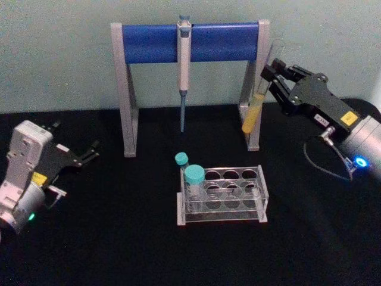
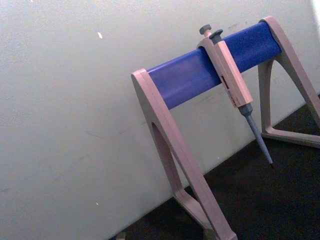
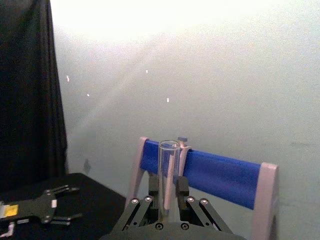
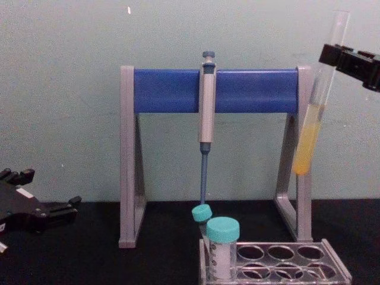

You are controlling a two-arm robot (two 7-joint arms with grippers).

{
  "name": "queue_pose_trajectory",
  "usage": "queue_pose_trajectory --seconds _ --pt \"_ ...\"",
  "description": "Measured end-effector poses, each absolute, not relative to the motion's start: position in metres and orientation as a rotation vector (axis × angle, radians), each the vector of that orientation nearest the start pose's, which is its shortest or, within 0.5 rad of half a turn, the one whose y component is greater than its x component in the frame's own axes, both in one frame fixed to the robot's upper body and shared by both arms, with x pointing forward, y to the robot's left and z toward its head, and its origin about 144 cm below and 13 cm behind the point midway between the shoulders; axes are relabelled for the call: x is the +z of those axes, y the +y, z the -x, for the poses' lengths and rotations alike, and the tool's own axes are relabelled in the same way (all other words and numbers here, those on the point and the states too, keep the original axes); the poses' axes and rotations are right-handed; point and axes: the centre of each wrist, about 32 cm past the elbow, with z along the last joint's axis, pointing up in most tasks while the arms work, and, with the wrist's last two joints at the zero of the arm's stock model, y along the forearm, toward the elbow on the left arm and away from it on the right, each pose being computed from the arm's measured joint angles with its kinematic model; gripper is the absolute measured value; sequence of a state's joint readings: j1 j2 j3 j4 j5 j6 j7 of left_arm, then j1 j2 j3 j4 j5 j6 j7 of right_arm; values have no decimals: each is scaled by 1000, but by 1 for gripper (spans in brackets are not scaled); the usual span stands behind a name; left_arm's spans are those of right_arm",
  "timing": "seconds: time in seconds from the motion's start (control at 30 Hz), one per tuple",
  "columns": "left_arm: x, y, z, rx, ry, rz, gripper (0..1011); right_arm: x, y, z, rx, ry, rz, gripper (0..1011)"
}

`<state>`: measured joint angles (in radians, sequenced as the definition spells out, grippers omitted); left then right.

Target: Pick up the test tube from the test tube rack, shake it, then place it back into the test tube rack.

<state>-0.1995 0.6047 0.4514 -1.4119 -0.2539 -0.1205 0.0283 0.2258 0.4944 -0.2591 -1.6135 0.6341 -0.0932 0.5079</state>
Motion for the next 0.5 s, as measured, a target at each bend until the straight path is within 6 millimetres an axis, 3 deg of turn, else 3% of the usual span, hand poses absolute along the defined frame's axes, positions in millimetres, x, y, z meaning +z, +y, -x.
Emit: queue_pose_trajectory --seconds 0.5 --pt "1140 310 -489 1248 -285 -304 1001 1227 -288 -505 -813 -186 -218 220"
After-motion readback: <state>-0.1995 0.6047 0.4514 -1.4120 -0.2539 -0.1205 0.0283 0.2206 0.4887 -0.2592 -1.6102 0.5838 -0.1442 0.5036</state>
